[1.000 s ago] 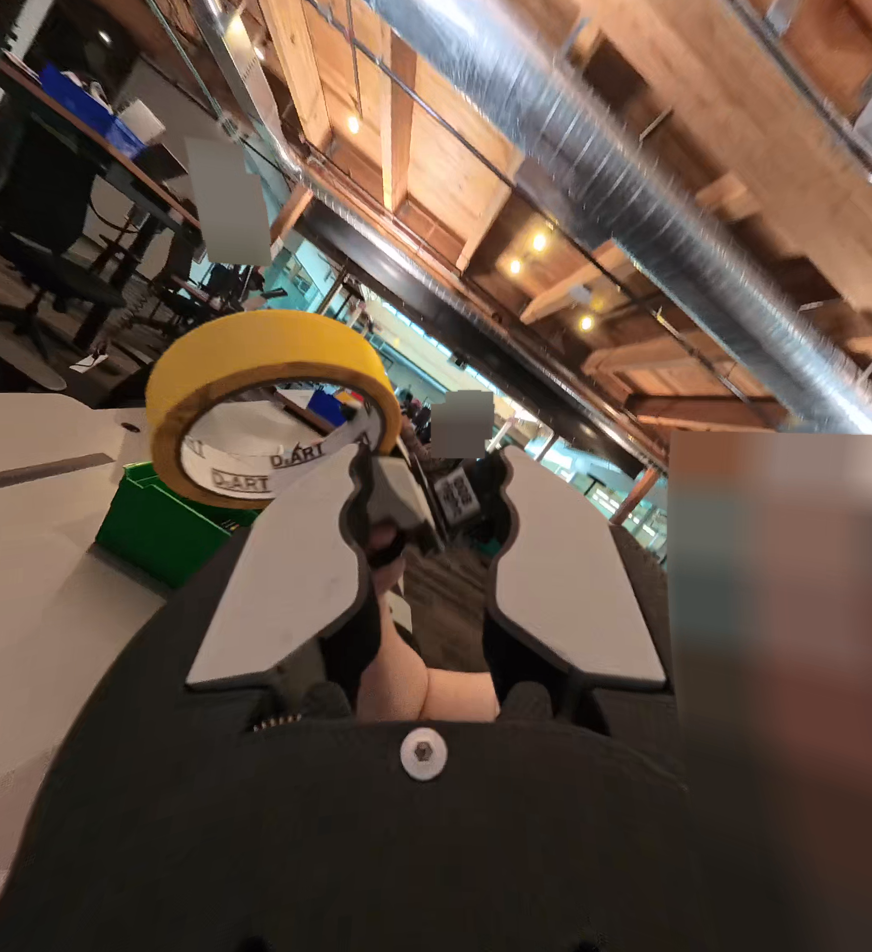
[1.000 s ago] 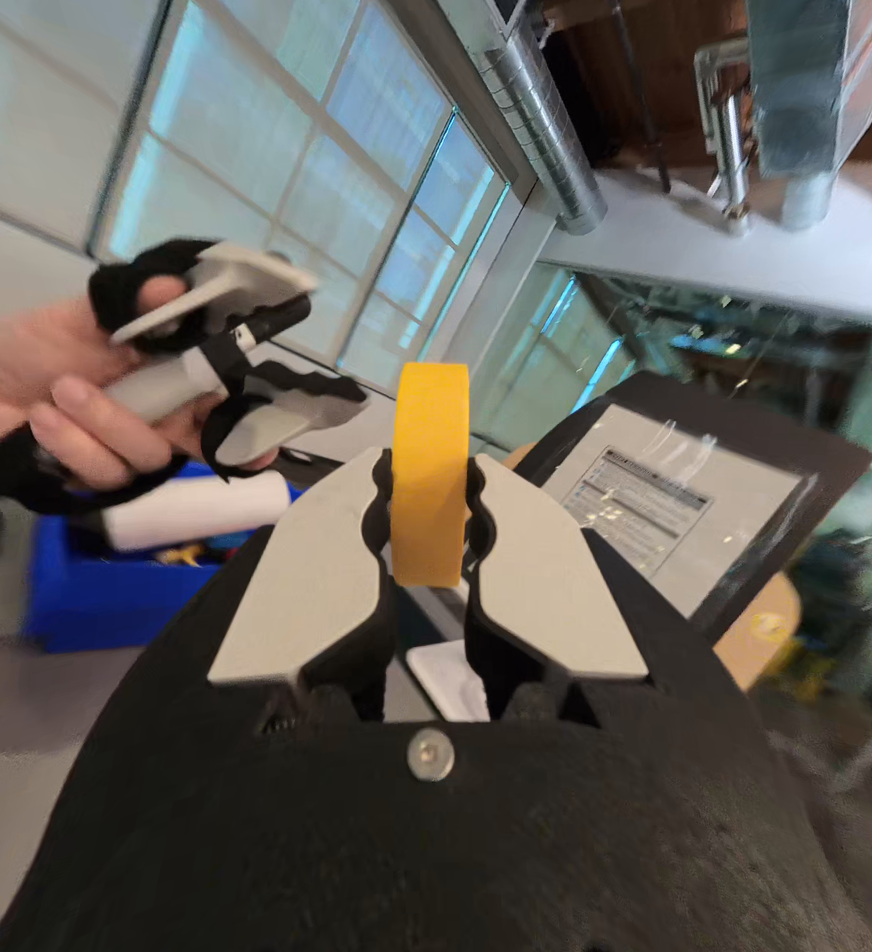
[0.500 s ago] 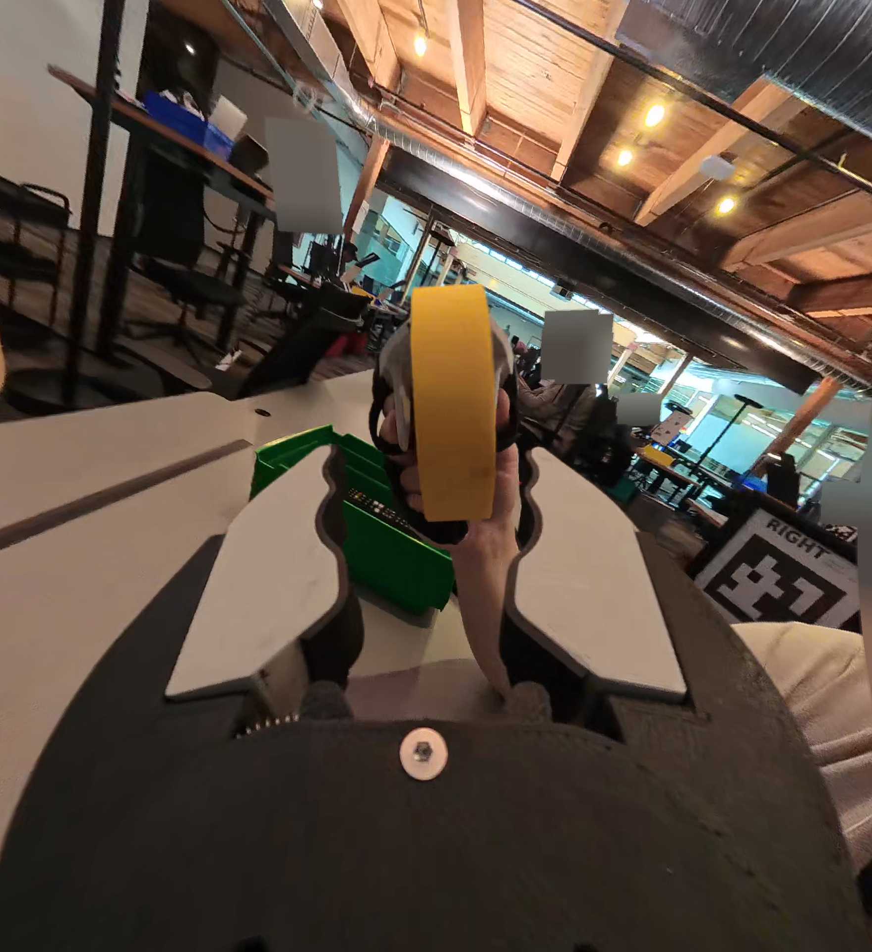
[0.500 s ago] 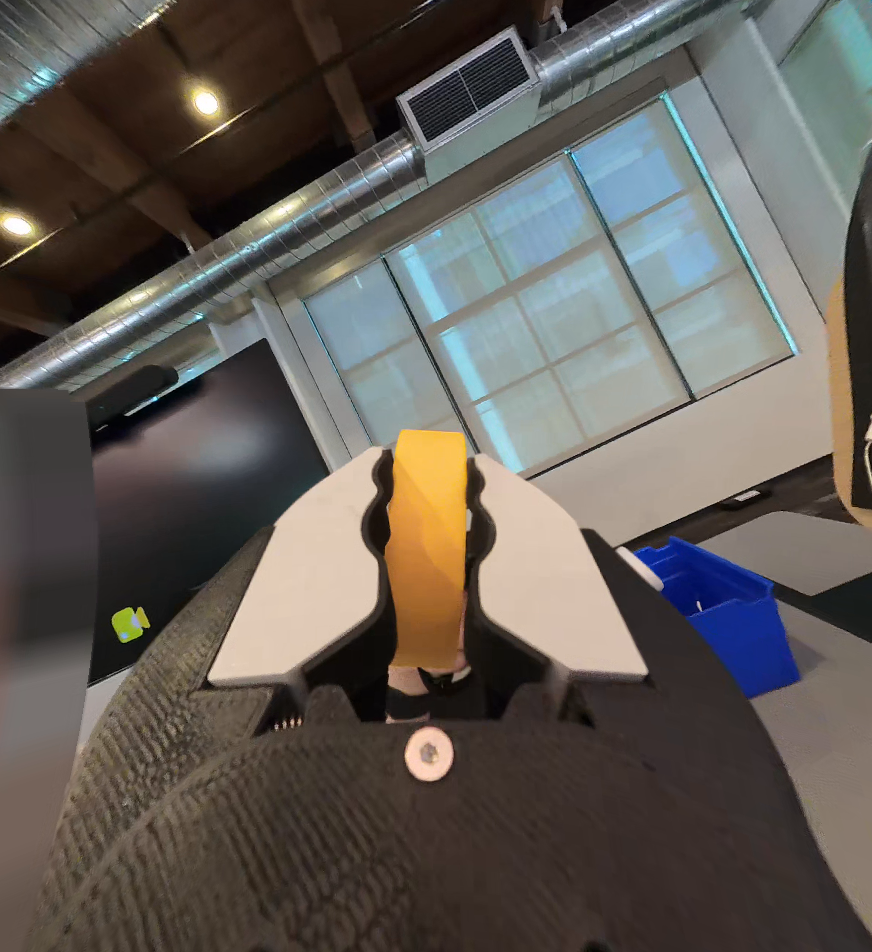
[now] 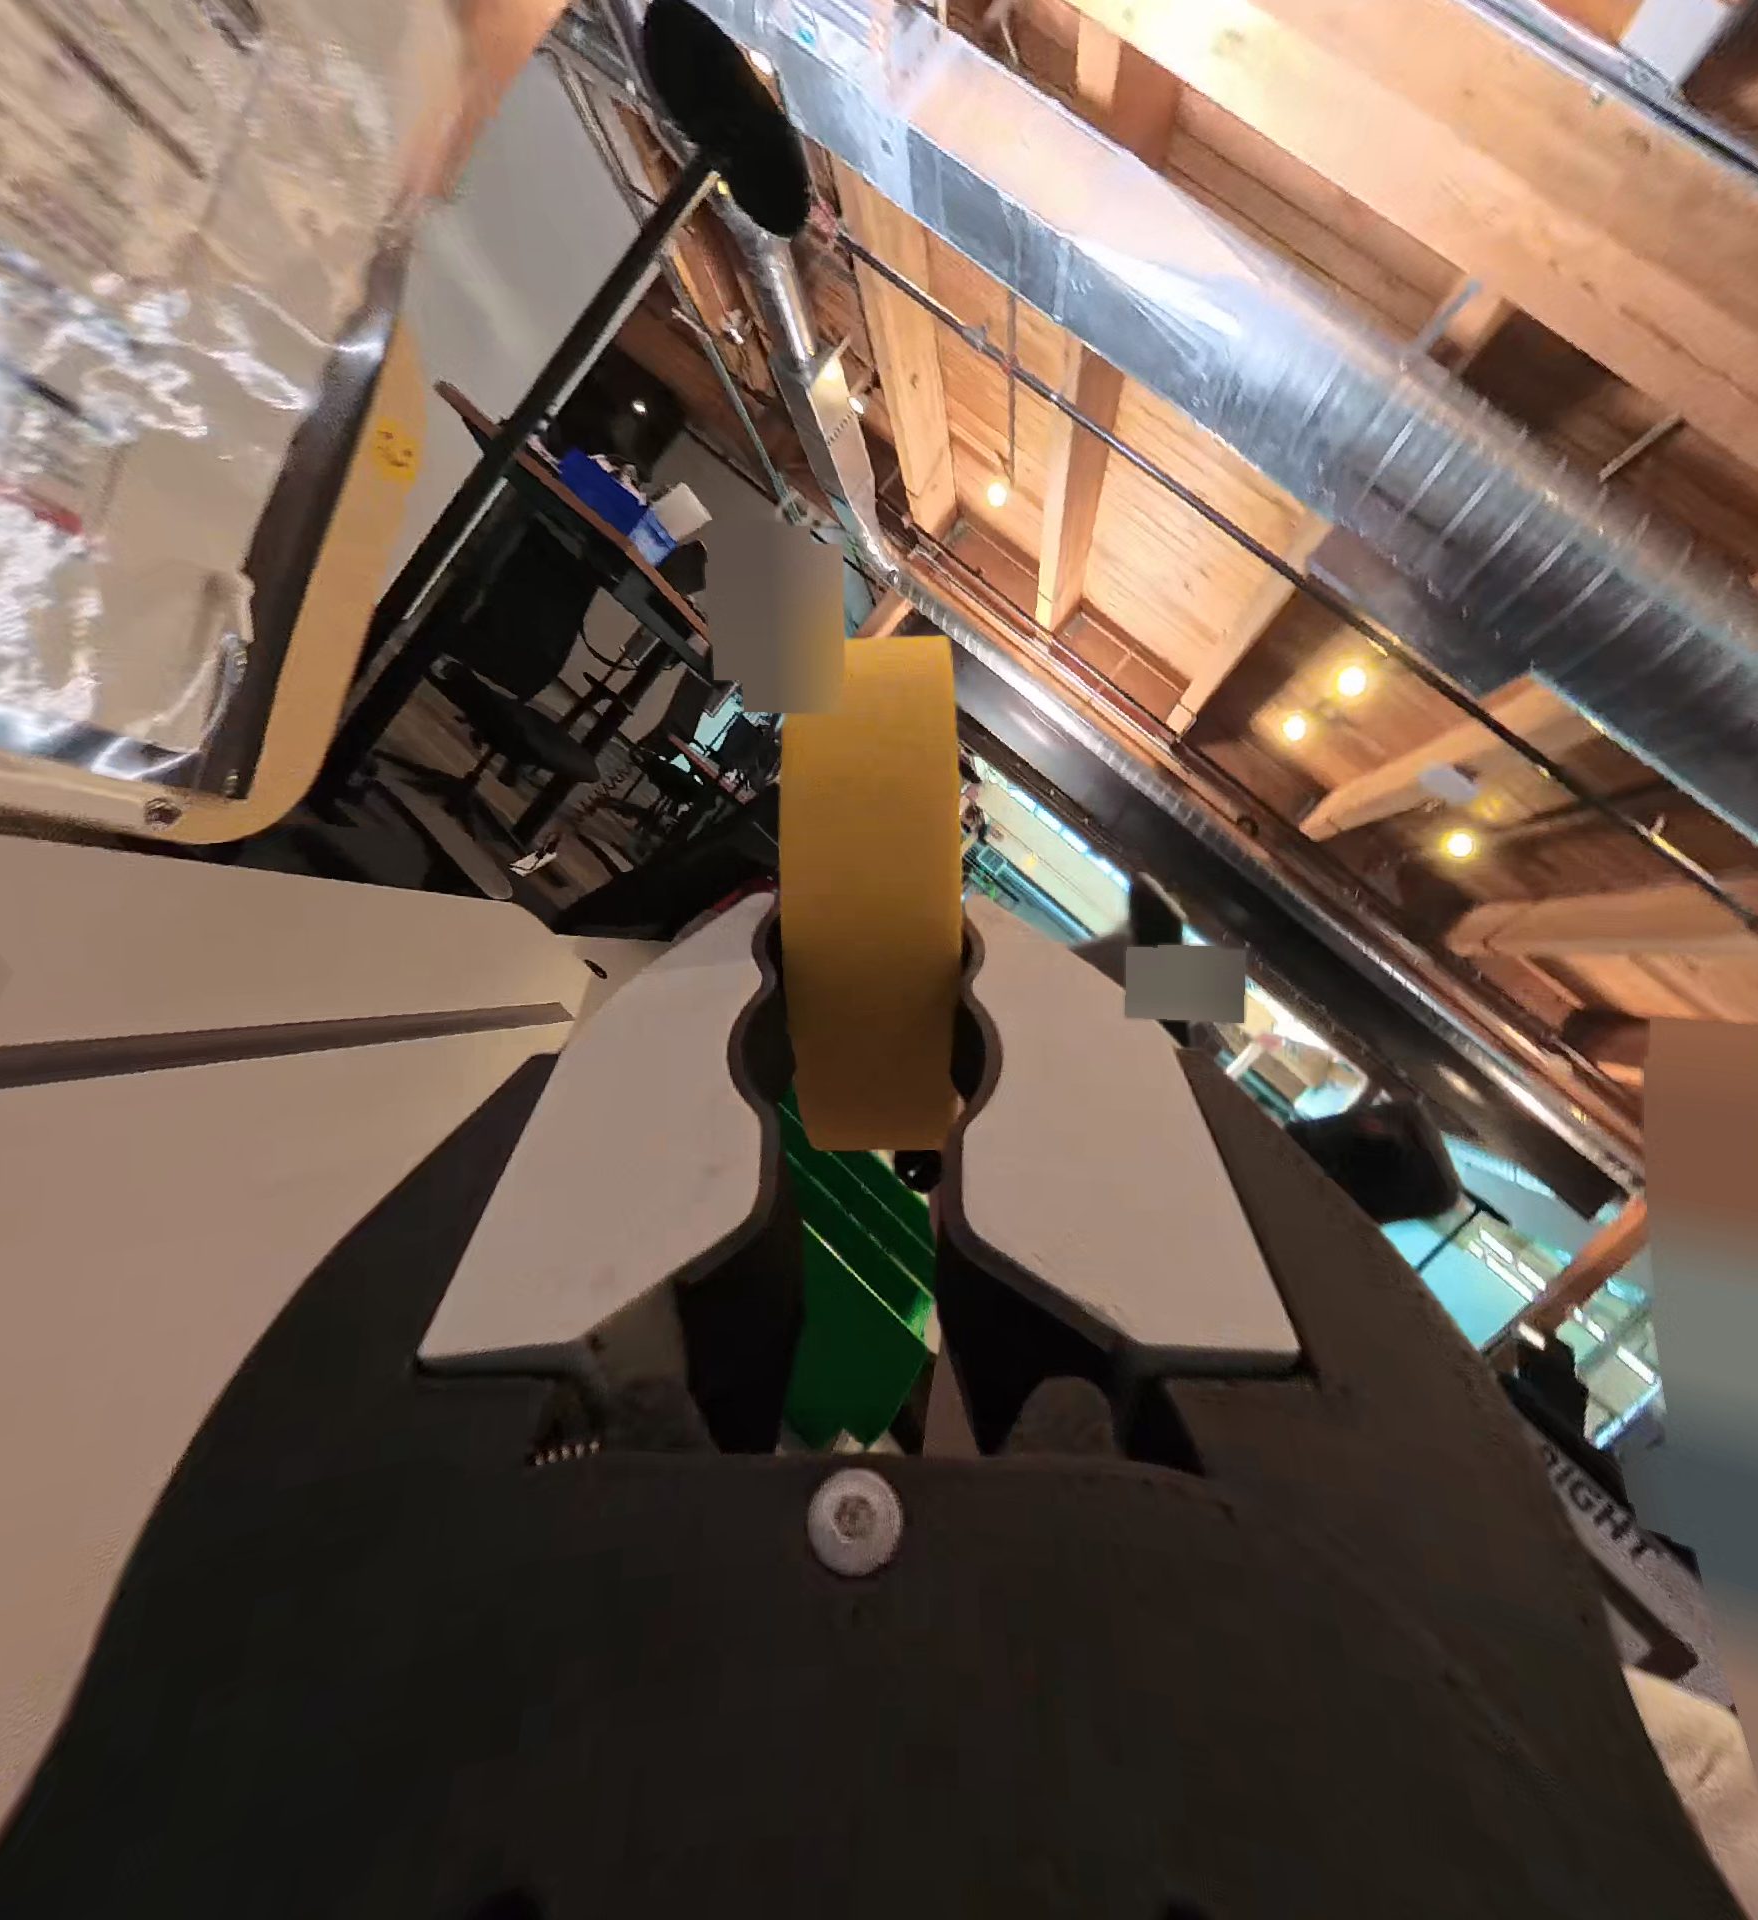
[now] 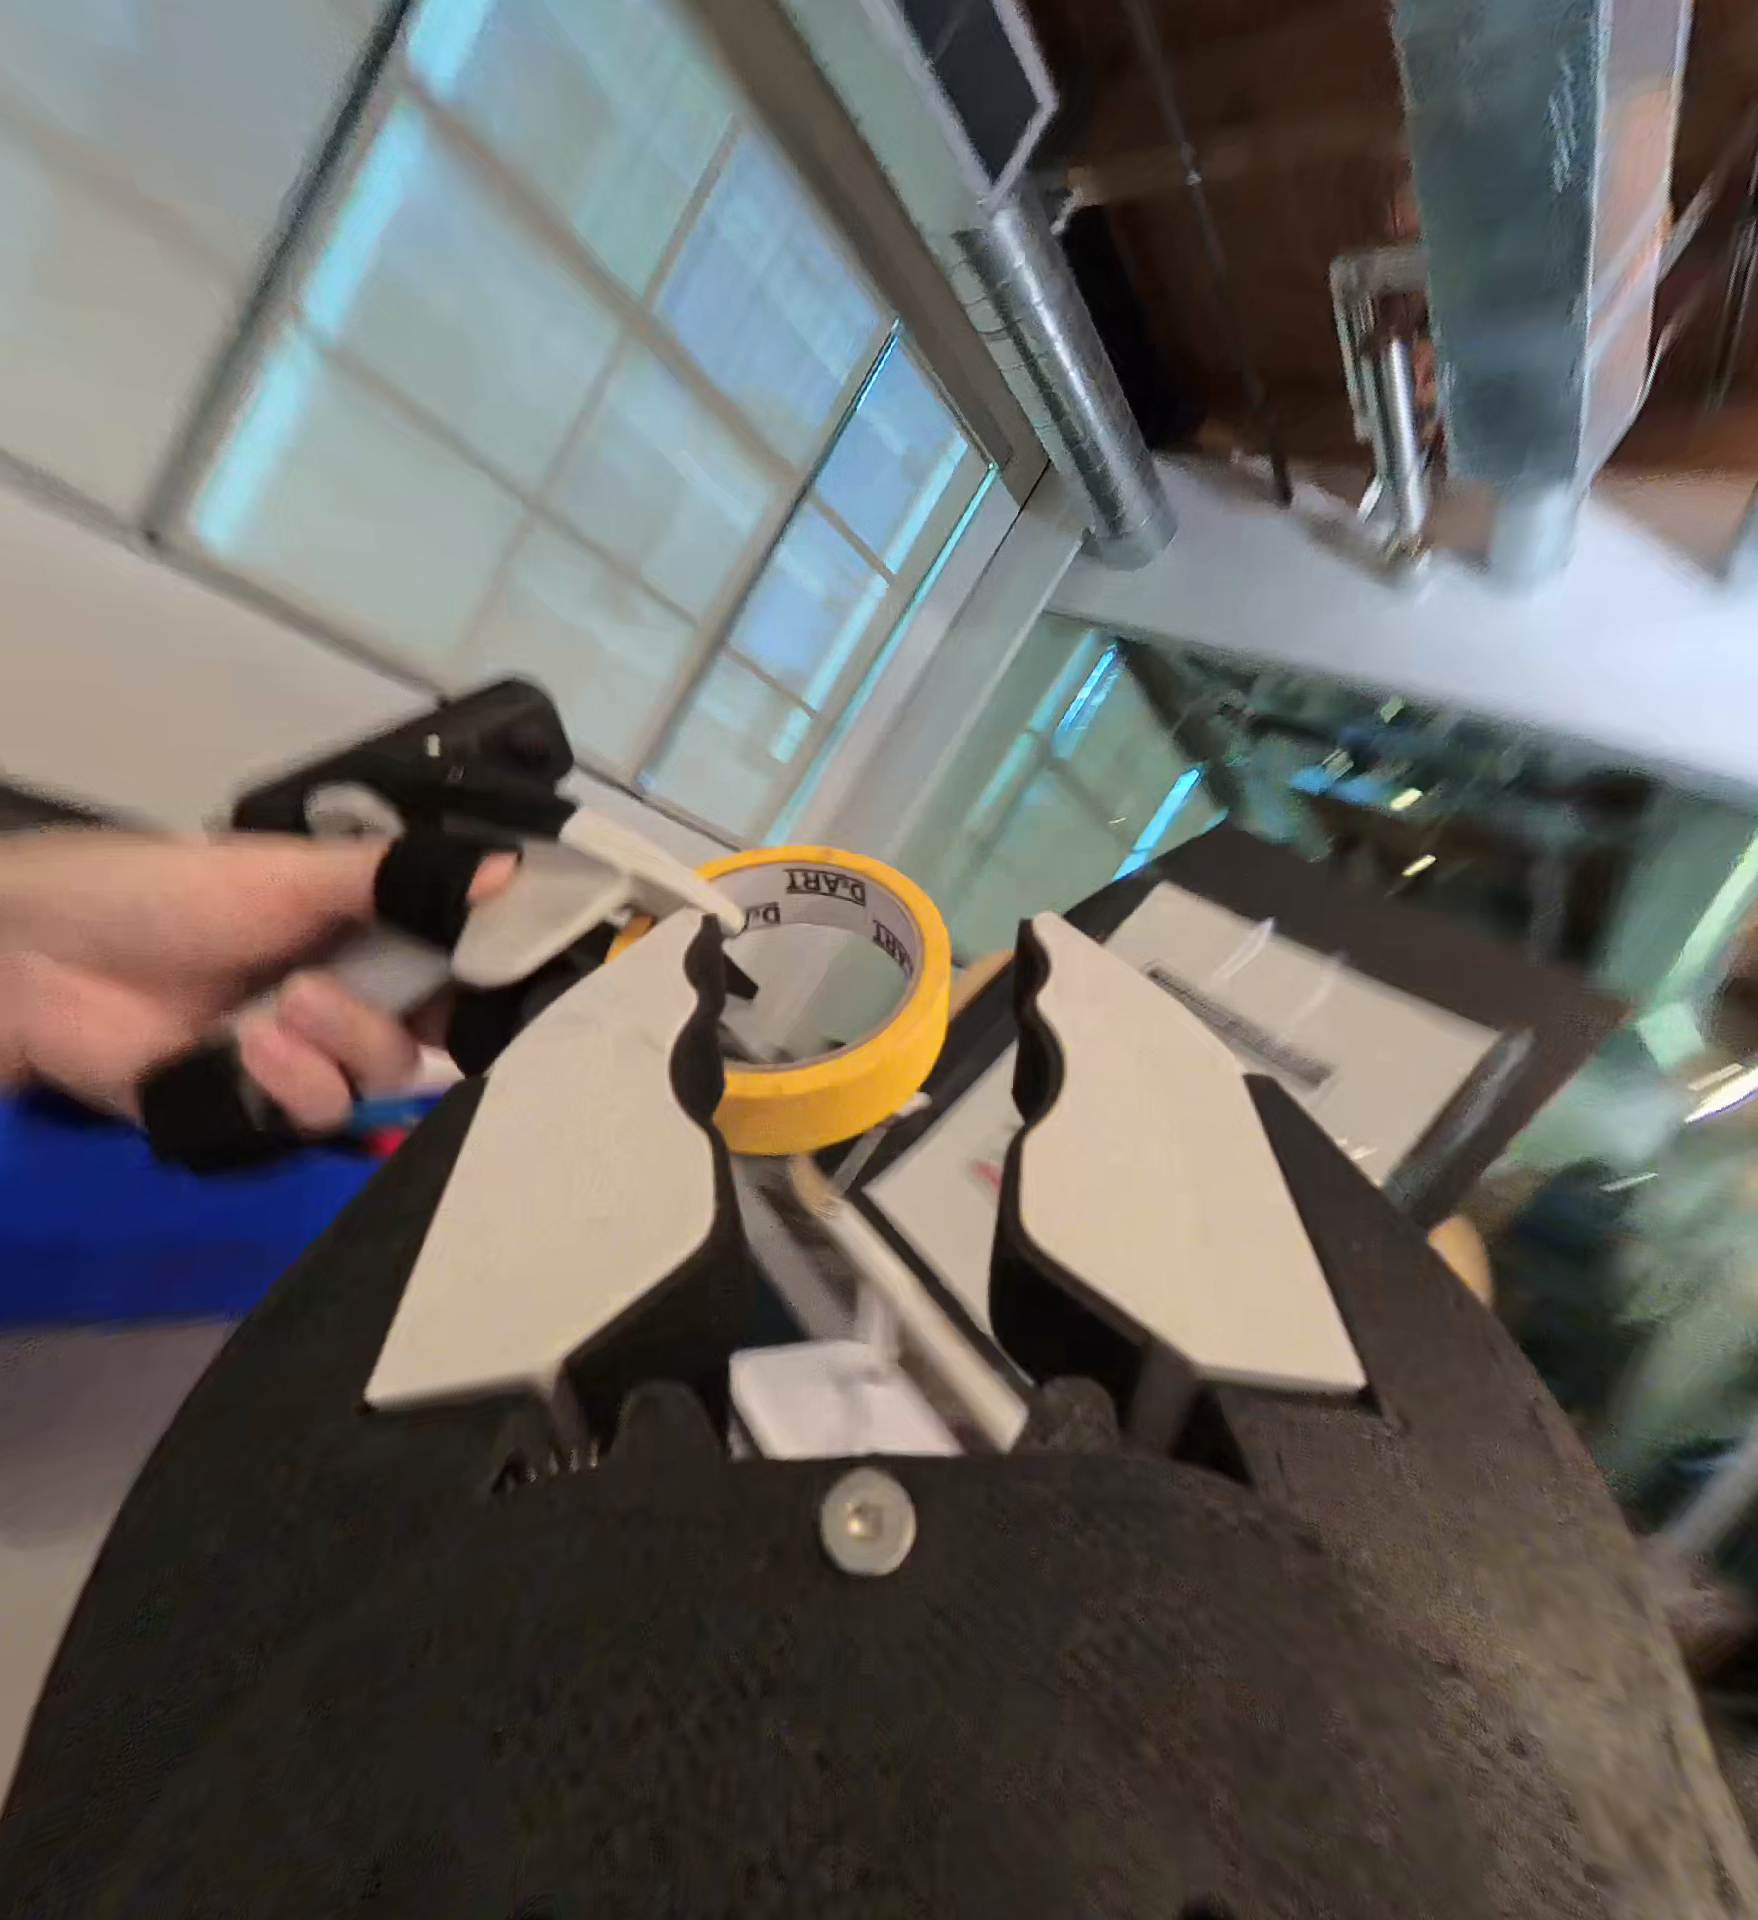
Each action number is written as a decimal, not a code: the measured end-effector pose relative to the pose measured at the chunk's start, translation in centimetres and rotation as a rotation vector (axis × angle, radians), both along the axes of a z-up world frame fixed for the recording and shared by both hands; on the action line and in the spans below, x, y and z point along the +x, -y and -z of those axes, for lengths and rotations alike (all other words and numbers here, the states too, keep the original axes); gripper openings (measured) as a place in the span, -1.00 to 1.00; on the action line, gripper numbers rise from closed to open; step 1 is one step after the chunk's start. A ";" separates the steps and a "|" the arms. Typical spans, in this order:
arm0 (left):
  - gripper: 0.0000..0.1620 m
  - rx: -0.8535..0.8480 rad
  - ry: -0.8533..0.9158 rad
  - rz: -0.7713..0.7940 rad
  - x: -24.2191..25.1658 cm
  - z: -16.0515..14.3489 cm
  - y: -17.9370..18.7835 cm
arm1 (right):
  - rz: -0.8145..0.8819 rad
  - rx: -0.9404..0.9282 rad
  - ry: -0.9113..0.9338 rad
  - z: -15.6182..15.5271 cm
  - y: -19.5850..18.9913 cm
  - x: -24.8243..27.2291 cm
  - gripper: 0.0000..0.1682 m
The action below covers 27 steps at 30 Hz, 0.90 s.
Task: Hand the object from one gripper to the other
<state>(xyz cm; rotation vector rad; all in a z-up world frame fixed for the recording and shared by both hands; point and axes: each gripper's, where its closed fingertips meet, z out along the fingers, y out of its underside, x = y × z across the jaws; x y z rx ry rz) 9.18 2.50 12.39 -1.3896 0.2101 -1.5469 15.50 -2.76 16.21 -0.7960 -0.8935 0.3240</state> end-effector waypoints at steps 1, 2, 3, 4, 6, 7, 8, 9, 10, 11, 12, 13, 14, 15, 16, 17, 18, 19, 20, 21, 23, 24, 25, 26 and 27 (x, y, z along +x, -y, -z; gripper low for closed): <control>-0.68 -0.031 0.003 -0.017 -0.4 0.5 -0.6 | 0.074 0.097 0.105 0.9 0.3 -1.0 -0.37; -0.67 -0.048 -0.010 -0.035 -0.7 0.9 -1.0 | 0.144 0.178 0.220 2.0 0.4 -2.1 -0.40; -0.68 -0.058 -0.038 -0.053 -0.8 1.4 -1.4 | 0.213 0.236 0.335 3.4 0.2 -3.2 -0.40; -0.68 -0.064 -0.070 -0.074 -0.9 1.8 -1.6 | 0.275 0.270 0.448 4.9 -0.2 -4.2 -0.40; -0.67 -0.054 -0.128 -0.103 -0.7 2.3 -1.8 | 0.372 0.274 0.645 7.9 -1.6 -5.4 -0.41; -0.67 -0.048 -0.153 -0.107 -0.4 2.4 -1.7 | 0.416 0.271 0.695 8.9 -2.3 -5.7 -0.41; -0.67 -0.041 -0.173 -0.105 -0.1 2.5 -1.6 | 0.443 0.271 0.717 9.6 -2.9 -5.9 -0.43; -0.67 -0.039 -0.192 -0.099 0.2 2.6 -1.4 | 0.453 0.262 0.732 10.2 -3.4 -6.0 -0.46; -0.67 -0.039 -0.213 -0.092 0.5 2.8 -1.3 | 0.462 0.248 0.738 10.7 -3.9 -6.1 -0.45; -0.67 -0.036 -0.239 -0.088 0.8 3.1 -1.2 | 0.479 0.238 0.735 10.8 -4.3 -6.0 -0.45; -0.67 -0.030 -0.254 -0.081 1.2 3.2 -1.1 | 0.498 0.226 0.736 10.9 -4.8 -5.8 -0.46; -0.67 -0.031 -0.263 -0.069 1.5 3.3 -0.9 | 0.516 0.213 0.736 11.0 -5.1 -5.5 -0.51; -0.67 -0.033 -0.267 -0.059 1.7 3.3 -0.8 | 0.527 0.202 0.729 11.0 -5.4 -5.3 -0.58; -0.67 -0.033 -0.286 -0.062 1.9 3.6 -0.8 | 0.521 0.187 0.723 11.0 -5.5 -5.1 -0.72; -0.67 -0.022 -0.301 -0.064 2.1 3.6 -0.7 | 0.487 0.155 0.725 11.2 -5.3 -5.2 -0.74; -0.67 -0.009 -0.301 -0.050 2.3 3.5 -0.5 | 0.451 0.113 0.714 11.3 -5.2 -5.2 -0.76; -0.66 0.008 -0.277 -0.023 2.6 3.0 -0.1 | 0.418 0.071 0.694 11.2 -5.0 -5.2 -0.78; -0.65 0.023 -0.238 0.009 2.7 2.3 0.4 | 0.388 0.030 0.663 11.0 -4.9 -5.2 -0.79; -0.61 0.044 -0.189 0.034 2.6 1.3 0.9 | 0.360 -0.011 0.618 10.6 -4.8 -5.1 -0.79; -0.55 0.064 -0.141 0.040 2.2 0.4 1.2 | 0.325 -0.059 0.557 10.0 -4.7 -5.0 -0.81; -0.43 0.130 -0.105 -0.004 0.9 -1.1 1.5 | 0.209 -0.199 0.388 8.6 -4.3 -4.7 -0.83; -0.42 0.171 -0.119 -0.042 0.2 -1.5 1.5 | 0.113 -0.284 0.288 7.6 -3.9 -4.5 -0.84; -0.43 0.213 -0.146 -0.084 -0.3 -1.8 1.6 | 0.005 -0.378 0.181 6.7 -3.5 -4.2 -0.85; -0.43 0.259 -0.179 -0.119 -0.6 -2.1 1.7 | -0.112 -0.481 0.073 5.6 -3.1 -3.8 -0.86; -0.43 0.308 -0.214 -0.139 -0.7 -2.3 2.0 | -0.248 -0.589 -0.036 4.5 -2.7 -3.3 -0.87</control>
